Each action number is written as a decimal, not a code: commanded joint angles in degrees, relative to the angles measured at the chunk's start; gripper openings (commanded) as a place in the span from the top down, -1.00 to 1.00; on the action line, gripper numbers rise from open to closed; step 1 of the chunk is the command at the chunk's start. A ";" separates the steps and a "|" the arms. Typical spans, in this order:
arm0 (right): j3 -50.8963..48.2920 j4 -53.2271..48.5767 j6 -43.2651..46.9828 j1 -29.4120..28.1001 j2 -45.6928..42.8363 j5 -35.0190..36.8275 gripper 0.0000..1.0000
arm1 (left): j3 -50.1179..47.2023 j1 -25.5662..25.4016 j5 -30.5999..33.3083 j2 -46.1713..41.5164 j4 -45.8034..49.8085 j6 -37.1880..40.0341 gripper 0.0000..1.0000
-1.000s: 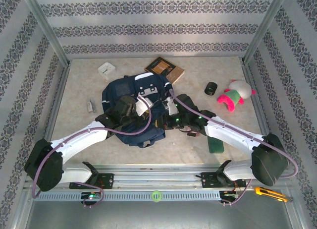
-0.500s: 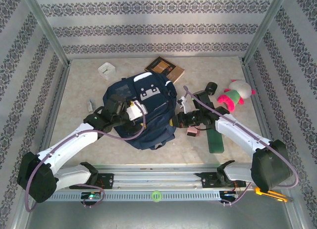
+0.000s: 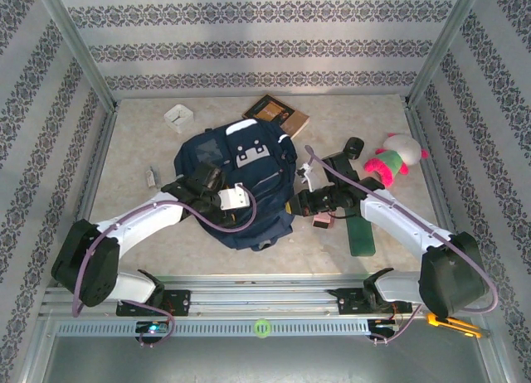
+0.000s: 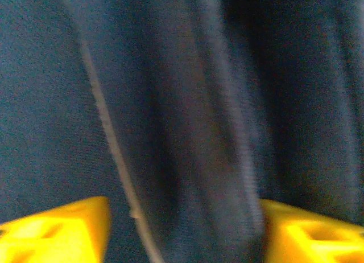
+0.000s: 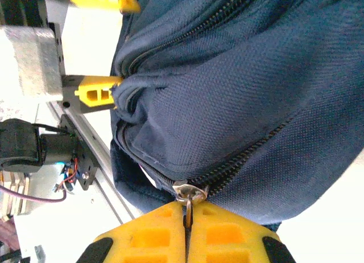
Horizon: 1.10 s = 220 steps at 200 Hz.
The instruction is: Pack the student bag
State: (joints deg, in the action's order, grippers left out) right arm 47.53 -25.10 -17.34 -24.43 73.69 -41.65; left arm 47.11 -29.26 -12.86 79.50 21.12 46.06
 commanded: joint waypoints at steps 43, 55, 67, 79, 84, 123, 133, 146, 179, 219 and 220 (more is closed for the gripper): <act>7.78 -2.38 6.13 10.57 4.05 0.26 1.00 | 1.98 -3.74 3.55 -14.08 -3.22 -16.90 1.00; 9.96 -3.73 7.32 10.16 5.27 0.45 1.00 | 2.13 -5.73 5.02 -15.49 -3.72 -19.43 1.00; 11.21 -4.17 7.76 9.05 5.45 -0.11 1.00 | 3.26 -7.17 6.80 -15.76 -3.38 -22.04 1.00; 11.58 -4.03 7.60 7.66 4.83 -0.14 1.00 | 4.75 -8.33 9.17 -14.99 -3.50 -25.89 1.00; 11.66 -4.06 7.44 6.99 4.65 0.03 1.00 | 5.56 -8.72 10.03 -14.67 -3.46 -27.46 1.00; 11.55 -5.59 5.07 0.88 1.76 0.81 1.00 | 10.17 -9.76 17.76 -10.17 -6.55 -38.79 1.00; 11.07 -5.83 4.05 -0.52 0.98 0.94 1.00 | 11.40 -9.77 19.27 -8.87 -6.18 -39.94 1.00; 10.28 -6.09 2.87 -1.75 -0.24 1.50 1.00 | 12.54 -9.77 21.45 -7.69 -6.42 -42.05 1.00; 8.37 -3.24 -2.34 -4.78 -2.71 0.10 1.00 | 13.16 -9.81 20.60 -5.93 -9.06 -46.45 1.00; 10.22 -2.58 -5.99 -6.20 -3.12 -1.24 1.00 | 12.66 -10.13 23.21 -3.97 -10.51 -50.19 1.00; 10.30 -2.54 -6.15 -6.23 -3.12 -1.37 1.00 | 12.70 -10.12 23.35 -3.94 -10.54 -50.15 1.00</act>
State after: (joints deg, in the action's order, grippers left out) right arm 56.62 -29.80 -19.79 -29.54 71.92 -37.74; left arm 57.56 -38.35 7.40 74.50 19.84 1.67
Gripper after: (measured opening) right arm 0.043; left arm 0.040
